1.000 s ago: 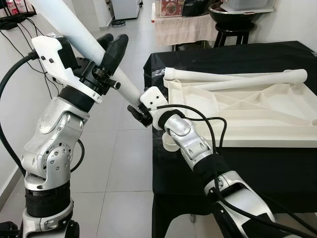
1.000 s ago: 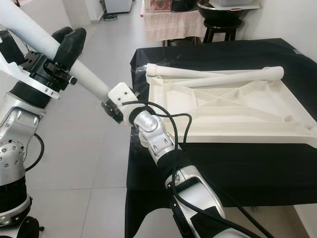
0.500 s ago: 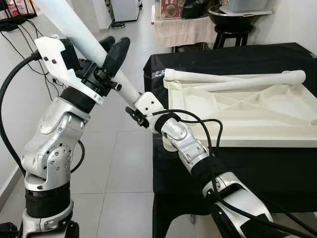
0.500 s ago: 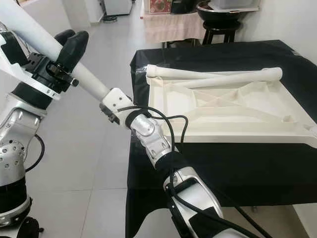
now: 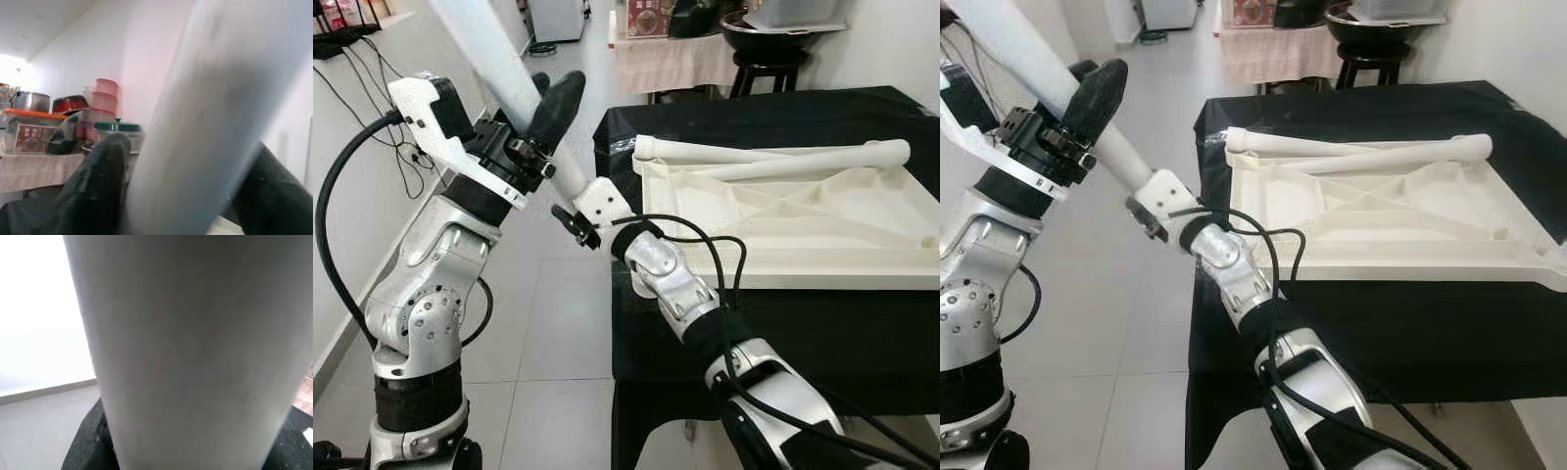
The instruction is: Building children table
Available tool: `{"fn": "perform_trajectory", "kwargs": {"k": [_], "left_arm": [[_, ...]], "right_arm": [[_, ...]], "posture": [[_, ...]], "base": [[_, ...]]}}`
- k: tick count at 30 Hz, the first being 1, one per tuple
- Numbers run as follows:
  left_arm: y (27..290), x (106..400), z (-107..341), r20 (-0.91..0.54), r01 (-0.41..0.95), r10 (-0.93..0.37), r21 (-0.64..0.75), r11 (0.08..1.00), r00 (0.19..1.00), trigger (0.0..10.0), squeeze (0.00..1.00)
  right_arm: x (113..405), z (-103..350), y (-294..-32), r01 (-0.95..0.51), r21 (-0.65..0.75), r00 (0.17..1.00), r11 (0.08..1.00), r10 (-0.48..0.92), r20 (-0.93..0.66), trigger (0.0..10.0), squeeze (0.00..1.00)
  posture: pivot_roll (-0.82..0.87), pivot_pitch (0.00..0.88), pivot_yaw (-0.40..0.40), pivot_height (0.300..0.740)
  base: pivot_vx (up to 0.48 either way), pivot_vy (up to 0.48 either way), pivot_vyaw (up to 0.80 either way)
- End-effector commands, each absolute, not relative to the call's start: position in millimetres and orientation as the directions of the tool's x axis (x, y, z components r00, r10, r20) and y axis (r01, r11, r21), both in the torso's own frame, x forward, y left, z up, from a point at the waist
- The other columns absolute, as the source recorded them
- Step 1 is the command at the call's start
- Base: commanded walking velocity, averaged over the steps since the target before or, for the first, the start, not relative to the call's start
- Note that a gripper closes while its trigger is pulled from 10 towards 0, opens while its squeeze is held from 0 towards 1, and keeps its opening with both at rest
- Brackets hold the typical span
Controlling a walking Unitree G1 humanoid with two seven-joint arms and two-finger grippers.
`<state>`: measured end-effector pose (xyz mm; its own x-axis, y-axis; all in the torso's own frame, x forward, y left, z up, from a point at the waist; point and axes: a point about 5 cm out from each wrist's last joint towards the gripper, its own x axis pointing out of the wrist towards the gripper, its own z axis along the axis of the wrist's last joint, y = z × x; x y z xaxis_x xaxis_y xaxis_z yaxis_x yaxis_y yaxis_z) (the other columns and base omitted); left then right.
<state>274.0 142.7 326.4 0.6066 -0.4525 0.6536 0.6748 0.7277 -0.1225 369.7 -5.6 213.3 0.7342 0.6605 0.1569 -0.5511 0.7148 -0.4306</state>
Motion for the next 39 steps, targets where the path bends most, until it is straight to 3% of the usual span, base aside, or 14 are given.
{"fn": "perform_trajectory", "kwargs": {"k": [1, 6, 11, 17, 21, 24, 25, 26, 27, 28, 29, 33, 34, 39], "left_arm": [[156, 273, 329, 0.662, 0.640, -0.421, -0.116, 0.760, 0.620, 10.0, 1.00], [171, 273, 332, 0.670, 0.588, -0.369, -0.126, 0.799, 0.645, 10.0, 1.00], [225, 268, 340, 0.689, 0.393, -0.180, -0.163, 0.905, 0.702, 10.0, 1.00], [264, 258, 338, 0.669, 0.185, -0.007, -0.195, 0.963, 0.743, 10.0, 1.00], [273, 257, 308, 0.536, 0.009, 0.062, -0.130, 0.992, 0.842, 10.0, 1.00], [272, 257, 302, 0.512, -0.007, 0.068, -0.121, 0.993, 0.856, 10.0, 1.00], [269, 256, 290, 0.469, -0.023, 0.066, -0.097, 0.995, 0.881, 10.0, 1.00], [261, 254, 273, 0.412, -0.006, 0.034, -0.071, 0.997, 0.911, 10.0, 1.00], [250, 251, 259, 0.361, 0.025, -0.005, -0.052, 0.998, 0.933, 10.0, 1.00], [238, 247, 245, 0.305, 0.071, -0.058, -0.032, 0.997, 0.951, 10.0, 0.69], [224, 241, 229, 0.243, 0.136, -0.130, -0.008, 0.991, 0.961, 10.0, 0.00], [202, 226, 208, 0.150, 0.247, -0.248, 0.025, 0.969, 0.957, 10.0, 0.00], [191, 216, 198, 0.110, 0.293, -0.293, 0.020, 0.956, 0.950, 10.0, 0.00], [169, 194, 173, 0.002, 0.368, -0.368, 0.032, 0.929, 0.930, 10.0, 0.00]], "right_arm": [[373, 217, -7, -0.544, -0.400, 0.746, 0.737, 0.644, 0.172, 0.0, 0.00], [375, 219, -12, -0.535, -0.381, 0.758, 0.754, 0.628, 0.178, 0.0, 0.00], [386, 223, -34, -0.486, -0.302, 0.810, 0.820, 0.552, 0.197, 0.0, 0.00], [394, 224, -56, -0.438, -0.238, 0.853, 0.867, 0.484, 0.193, 0.0, 0.00], [397, 223, -68, -0.433, -0.208, 0.863, 0.877, 0.470, 0.187, 0.0, 0.00], [397, 223, -69, -0.440, -0.199, 0.860, 0.876, 0.475, 0.188, 0.0, 0.00], [396, 224, -70, -0.467, -0.191, 0.843, 0.863, 0.500, 0.198, 2.6, 0.00], [393, 226, -68, -0.532, -0.185, 0.799, 0.826, 0.562, 0.213, 10.0, 0.00], [390, 228, -67, -0.595, -0.185, 0.748, 0.782, 0.623, 0.228, 10.0, 0.00], [387, 230, -66, -0.660, -0.179, 0.691, 0.729, 0.683, 0.235, 10.0, 0.00], [384, 231, -65, -0.727, -0.184, 0.623, 0.662, 0.748, 0.229, 10.0, 0.00], [378, 232, -65, -0.824, -0.202, 0.494, 0.529, 0.846, 0.200, 10.0, 0.00], [374, 230, -66, -0.876, -0.221, 0.403, 0.430, 0.902, 0.156, 10.0, 0.00], [372, 228, -65, -0.935, -0.213, 0.271, 0.283, 0.959, 0.082, 10.0, 0.00]], "posture": [[-0.02, 0.029, 0.065, 0.740], [-0.02, 0.032, 0.067, 0.740], [-0.02, 0.042, 0.065, 0.740], [-0.01, 0.052, 0.061, 0.740], [0.00, 0.069, 0.055, 0.740], [0.00, 0.069, 0.055, 0.740], [0.01, 0.081, 0.054, 0.740], [0.02, 0.096, 0.054, 0.740], [0.02, 0.110, 0.053, 0.740], [0.03, 0.114, 0.052, 0.740], [0.03, 0.127, 0.049, 0.740], [0.04, 0.155, 0.044, 0.740], [0.05, 0.180, 0.039, 0.740], [0.07, 0.243, 0.037, 0.740]], "base": [[0.000, 0.000, 0.00], [0.000, 0.000, 0.00], [0.000, 0.000, 0.00], [0.000, 0.000, 0.00], [0.000, 0.000, 0.00], [0.000, 0.000, 0.00], [0.000, 0.000, 0.00], [0.000, 0.000, 0.00], [0.000, 0.000, 0.00], [0.000, 0.000, 0.00], [0.000, 0.000, 0.00], [0.000, 0.000, 0.00], [0.000, 0.000, 0.00], [0.000, 0.000, 0.00]]}}
